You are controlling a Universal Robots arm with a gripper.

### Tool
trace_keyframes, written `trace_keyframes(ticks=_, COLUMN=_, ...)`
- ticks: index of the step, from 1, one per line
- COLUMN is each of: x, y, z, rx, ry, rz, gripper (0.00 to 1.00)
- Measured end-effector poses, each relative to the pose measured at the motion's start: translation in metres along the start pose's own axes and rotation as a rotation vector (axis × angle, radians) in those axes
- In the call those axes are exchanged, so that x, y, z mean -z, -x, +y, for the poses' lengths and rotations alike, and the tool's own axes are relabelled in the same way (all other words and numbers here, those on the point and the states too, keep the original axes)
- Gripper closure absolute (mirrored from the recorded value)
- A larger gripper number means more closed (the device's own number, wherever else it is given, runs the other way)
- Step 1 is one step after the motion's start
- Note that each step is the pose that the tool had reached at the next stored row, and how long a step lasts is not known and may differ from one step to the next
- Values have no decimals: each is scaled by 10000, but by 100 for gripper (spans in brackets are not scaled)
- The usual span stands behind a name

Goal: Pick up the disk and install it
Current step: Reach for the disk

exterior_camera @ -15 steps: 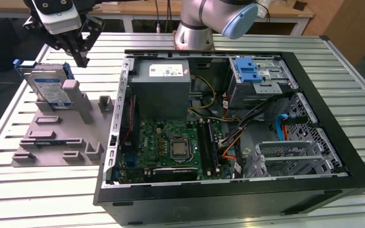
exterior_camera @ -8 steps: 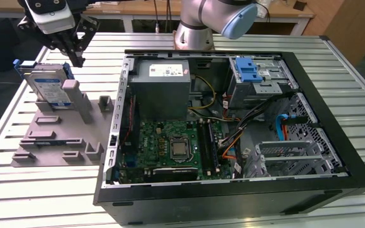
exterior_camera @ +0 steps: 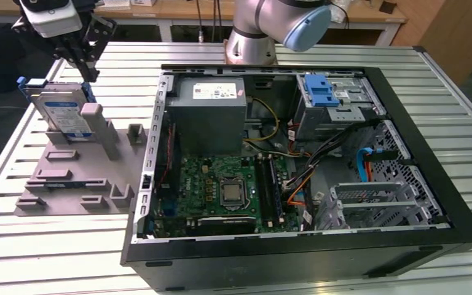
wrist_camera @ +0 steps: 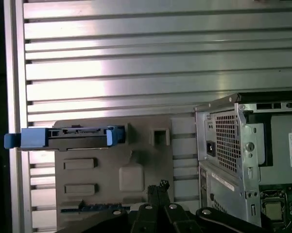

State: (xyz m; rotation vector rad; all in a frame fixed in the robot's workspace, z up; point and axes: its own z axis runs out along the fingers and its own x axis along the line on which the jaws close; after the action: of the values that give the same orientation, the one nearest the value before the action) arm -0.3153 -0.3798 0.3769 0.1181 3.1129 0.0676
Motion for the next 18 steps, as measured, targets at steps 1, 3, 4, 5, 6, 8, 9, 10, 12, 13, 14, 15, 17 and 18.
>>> trace_keyframes(ticks=1, x=-4, y=-31, z=24, rx=0, ry=0, rz=1, gripper=89)
trace_keyframes(ticks=3, x=-14, y=-93, z=67, rx=2, ry=0, rz=3, gripper=89)
trace_keyframes(ticks=4, x=-21, y=-133, z=80, rx=0, ry=-1, rz=4, gripper=89)
trace_keyframes(ticks=5, x=-30, y=-173, z=89, rx=-1, ry=0, rz=3, gripper=89)
trace_keyframes(ticks=6, x=-39, y=-215, z=96, rx=1, ry=1, rz=2, gripper=89)
trace_keyframes(ticks=8, x=-56, y=-303, z=108, rx=1, ry=0, rz=2, gripper=89)
trace_keyframes(ticks=9, x=-63, y=-345, z=114, rx=0, ry=0, rz=2, gripper=89)
trace_keyframes(ticks=10, x=-69, y=-384, z=120, rx=-1, ry=-1, rz=5, gripper=89)
trace_keyframes(ticks=12, x=-81, y=-461, z=130, rx=1, ry=-1, rz=7, gripper=89)
trace_keyframes(ticks=13, x=-85, y=-484, z=133, rx=0, ry=-1, rz=7, gripper=89)
trace_keyframes(ticks=14, x=-87, y=-488, z=134, rx=0, ry=1, rz=6, gripper=89)
trace_keyframes(ticks=15, x=-86, y=-488, z=134, rx=0, ry=0, rz=7, gripper=89)
trace_keyframes(ticks=17, x=-86, y=-488, z=133, rx=1, ry=0, rz=8, gripper=89)
trace_keyframes(ticks=18, x=-86, y=-489, z=133, rx=1, ry=-1, rz=9, gripper=89)
